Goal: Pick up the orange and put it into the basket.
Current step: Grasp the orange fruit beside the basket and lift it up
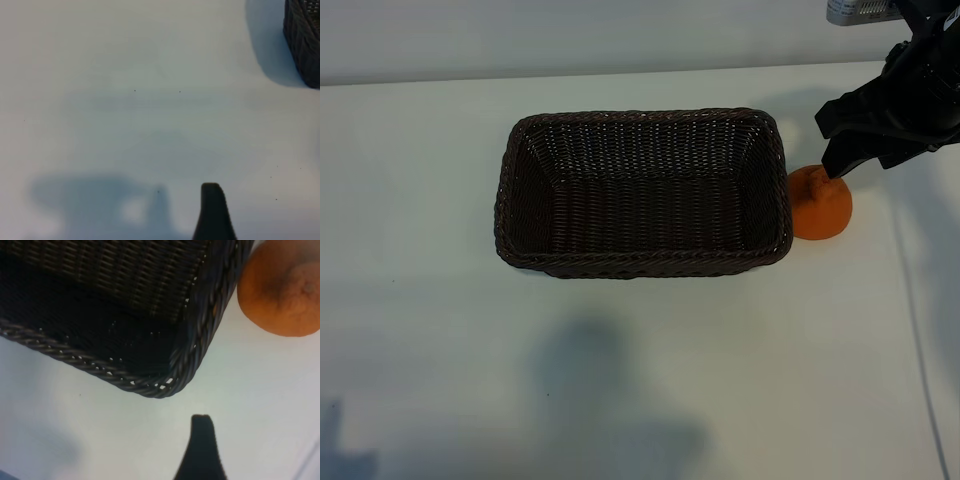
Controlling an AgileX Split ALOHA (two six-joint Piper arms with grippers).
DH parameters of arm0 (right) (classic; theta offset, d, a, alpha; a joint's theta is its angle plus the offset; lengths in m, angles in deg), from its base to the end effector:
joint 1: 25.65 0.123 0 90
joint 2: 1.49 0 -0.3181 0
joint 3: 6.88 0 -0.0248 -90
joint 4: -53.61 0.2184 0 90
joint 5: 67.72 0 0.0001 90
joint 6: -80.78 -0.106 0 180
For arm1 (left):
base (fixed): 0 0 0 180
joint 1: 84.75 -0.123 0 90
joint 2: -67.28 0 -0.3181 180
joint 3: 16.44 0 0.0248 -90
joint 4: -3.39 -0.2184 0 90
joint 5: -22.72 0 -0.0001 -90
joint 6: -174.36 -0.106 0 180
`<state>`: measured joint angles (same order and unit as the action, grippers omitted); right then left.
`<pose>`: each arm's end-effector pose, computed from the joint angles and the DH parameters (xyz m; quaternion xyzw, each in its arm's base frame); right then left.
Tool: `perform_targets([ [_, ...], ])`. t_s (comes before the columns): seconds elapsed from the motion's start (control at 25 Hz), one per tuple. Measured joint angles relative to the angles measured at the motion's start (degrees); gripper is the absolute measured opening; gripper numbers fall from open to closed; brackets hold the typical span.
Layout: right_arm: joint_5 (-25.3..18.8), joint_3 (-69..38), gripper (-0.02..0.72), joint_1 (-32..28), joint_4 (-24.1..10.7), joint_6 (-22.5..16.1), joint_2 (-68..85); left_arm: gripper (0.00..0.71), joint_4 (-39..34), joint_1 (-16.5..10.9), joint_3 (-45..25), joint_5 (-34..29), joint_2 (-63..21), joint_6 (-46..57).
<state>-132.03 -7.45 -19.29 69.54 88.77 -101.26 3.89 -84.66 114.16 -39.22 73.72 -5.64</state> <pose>0.2971 0.0595 0.3230 -0.0801 0.9791 0.1299 0.1341 -0.0556 -0.0007 0.2523 0.0009 0.8562 -0.0048 0.5167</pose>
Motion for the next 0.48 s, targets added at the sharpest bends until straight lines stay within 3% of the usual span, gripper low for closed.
perform_targets([
  [0.32,4.3,0.0,0.538,0.0,-0.4,0.0,0.0,0.509,0.0,0.0,0.0,-0.1,0.0,0.0],
  [0.4,8.5,0.0,0.545,0.0,-2.2,-0.4,0.0,0.509,0.0,0.0,0.0,-0.1,0.0,0.0],
  [0.48,12.2,0.0,0.579,0.0,-5.6,-3.2,0.0,0.509,0.0,0.0,0.0,-0.2,0.0,0.0],
])
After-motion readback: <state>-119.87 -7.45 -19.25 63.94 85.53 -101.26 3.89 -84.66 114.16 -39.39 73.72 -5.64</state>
